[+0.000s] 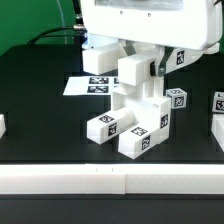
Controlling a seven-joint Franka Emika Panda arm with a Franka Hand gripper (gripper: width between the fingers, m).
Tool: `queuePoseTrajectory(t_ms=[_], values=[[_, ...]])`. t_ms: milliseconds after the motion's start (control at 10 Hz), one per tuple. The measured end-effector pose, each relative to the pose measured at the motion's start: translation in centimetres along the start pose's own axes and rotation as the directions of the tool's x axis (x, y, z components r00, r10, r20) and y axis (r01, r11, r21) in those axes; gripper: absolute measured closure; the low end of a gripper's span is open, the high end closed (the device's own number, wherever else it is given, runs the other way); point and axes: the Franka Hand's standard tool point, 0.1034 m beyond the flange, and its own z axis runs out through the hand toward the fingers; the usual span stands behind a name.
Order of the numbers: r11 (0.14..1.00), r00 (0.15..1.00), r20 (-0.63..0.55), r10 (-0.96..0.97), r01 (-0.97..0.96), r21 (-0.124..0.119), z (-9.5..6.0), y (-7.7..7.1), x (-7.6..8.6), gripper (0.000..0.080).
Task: Assemble chair
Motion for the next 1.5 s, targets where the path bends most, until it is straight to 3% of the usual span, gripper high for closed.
queuePoseTrajectory(t_ms=[1500], values=[[1.0,1.0,-0.012,0.026,-0.025,0.007,-0.03,-0.03,0.23,0.0511]])
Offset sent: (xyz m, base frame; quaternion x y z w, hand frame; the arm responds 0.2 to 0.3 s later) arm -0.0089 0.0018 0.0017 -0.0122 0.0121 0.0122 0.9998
